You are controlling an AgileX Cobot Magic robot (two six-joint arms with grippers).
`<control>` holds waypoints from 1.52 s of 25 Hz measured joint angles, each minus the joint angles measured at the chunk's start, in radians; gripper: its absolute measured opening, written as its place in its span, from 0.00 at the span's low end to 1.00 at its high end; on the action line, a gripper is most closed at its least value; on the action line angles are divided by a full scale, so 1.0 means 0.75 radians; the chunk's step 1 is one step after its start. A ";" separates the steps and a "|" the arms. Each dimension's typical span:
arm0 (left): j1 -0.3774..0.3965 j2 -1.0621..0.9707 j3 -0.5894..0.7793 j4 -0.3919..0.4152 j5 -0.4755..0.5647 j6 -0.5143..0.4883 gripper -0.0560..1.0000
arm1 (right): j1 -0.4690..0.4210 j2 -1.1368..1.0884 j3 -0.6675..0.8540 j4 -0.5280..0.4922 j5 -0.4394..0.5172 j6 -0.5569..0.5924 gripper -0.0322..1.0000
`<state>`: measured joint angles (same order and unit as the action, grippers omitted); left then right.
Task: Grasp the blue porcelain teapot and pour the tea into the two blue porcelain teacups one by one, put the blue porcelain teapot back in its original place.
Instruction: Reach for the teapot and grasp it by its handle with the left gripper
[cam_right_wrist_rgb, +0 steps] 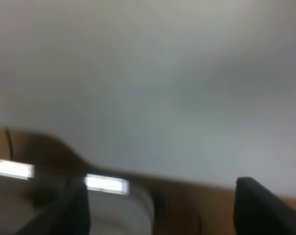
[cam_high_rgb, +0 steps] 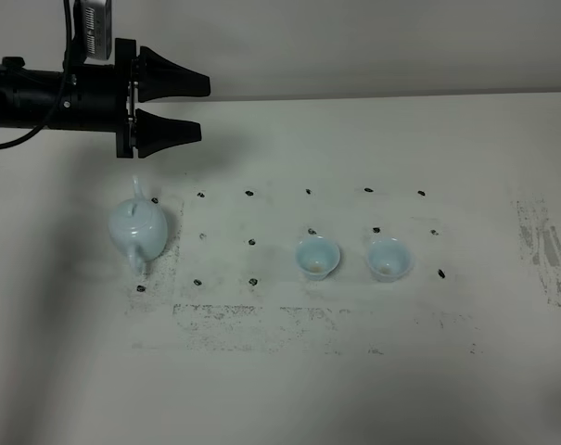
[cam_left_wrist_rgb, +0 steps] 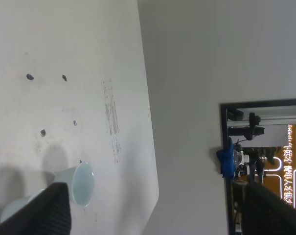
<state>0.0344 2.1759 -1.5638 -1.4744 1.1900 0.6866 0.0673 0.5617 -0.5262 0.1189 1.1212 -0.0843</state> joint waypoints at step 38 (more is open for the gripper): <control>0.128 -0.098 -0.373 0.692 0.004 -0.359 0.12 | 0.000 -0.758 0.007 0.044 -0.017 0.010 0.60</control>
<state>0.1302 2.1021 -1.8438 -0.9551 1.1932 0.4170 0.0673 -0.0067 -0.5212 0.1517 1.1084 -0.0770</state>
